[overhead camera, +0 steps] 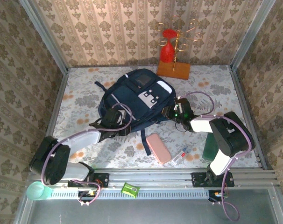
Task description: Pack the student bag
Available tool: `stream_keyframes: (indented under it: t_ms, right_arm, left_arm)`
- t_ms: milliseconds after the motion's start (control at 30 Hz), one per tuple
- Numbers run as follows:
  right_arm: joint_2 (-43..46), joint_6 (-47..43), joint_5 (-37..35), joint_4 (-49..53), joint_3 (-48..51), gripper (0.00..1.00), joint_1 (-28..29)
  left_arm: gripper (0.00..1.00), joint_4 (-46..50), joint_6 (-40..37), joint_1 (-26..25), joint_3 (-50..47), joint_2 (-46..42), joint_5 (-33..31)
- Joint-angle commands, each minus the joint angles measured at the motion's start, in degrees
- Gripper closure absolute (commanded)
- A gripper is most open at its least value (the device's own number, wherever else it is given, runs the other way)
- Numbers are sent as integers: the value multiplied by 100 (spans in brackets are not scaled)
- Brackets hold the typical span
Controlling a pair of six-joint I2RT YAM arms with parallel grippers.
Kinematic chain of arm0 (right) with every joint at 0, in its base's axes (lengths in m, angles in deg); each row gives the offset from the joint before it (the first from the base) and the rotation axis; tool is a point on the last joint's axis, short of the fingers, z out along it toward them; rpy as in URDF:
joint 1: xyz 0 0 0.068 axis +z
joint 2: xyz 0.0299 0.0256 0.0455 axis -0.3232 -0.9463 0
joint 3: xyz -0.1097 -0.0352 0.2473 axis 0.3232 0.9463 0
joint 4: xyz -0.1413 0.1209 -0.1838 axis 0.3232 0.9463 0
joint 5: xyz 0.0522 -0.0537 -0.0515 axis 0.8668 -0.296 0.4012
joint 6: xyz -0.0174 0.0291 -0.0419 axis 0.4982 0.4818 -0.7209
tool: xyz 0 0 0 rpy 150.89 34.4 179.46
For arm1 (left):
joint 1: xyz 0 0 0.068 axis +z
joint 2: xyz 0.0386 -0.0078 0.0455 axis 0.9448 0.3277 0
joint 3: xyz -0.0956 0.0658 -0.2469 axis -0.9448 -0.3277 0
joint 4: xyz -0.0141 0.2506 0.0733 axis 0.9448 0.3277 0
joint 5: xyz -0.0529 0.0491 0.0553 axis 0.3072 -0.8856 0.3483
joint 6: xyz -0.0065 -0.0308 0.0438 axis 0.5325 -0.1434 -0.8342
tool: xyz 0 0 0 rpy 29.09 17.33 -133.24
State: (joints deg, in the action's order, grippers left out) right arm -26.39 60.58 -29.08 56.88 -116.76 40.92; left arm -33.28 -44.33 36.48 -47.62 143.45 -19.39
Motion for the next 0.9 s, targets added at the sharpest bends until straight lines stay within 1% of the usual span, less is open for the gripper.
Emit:
stream_keyframes:
  t_ms: [0,100,167,200,233,300,367,400,467,600,733,867]
  right_arm:
    - [698,-754,-601,1197,-90,56,149]
    - [1360,-1463,-1618,1899,-274,44,521]
    - [1576,-2045,-2277,2149,-443,39,970]
    - [1767,-2401,-2498,2154,-501,37,1209]
    - [1757,-2814,-2566,2117,-617,35,1470]
    - [1489,-3509,-2387,2078,-908,32,1916]
    - [970,-4066,-2049,2157,-1373,28,2283]
    - [746,-4263,-1927,2218,-1551,27,2395]
    - [272,-4675,-1710,2339,-2009,26,2627]
    - [-479,-5218,-1333,2619,-2724,25,2922]
    - [-1178,-5577,-1668,2947,-3340,25,3098]
    - [-1636,-5680,-2159,3025,-3684,26,3125]
  left_arm:
    - [62,417,399,67,-278,-663,-146]
    - [56,551,532,188,-277,-1273,-420]
    - [52,716,685,323,-292,-1492,-566]
    - [50,756,733,399,-294,-1513,-558]
    - [49,795,781,504,-294,-1478,-520]
    - [48,851,846,686,-260,-1376,-420]
    - [47,837,859,787,-279,-1353,-328]
    - [47,848,855,990,-293,-1374,-314]
    - [46,919,844,1172,-336,-1468,-300]
    - [45,948,837,1470,-476,-1673,-223]
    - [45,975,824,1653,-605,-1863,-164]
    - [45,978,784,1725,-689,-1988,-133]
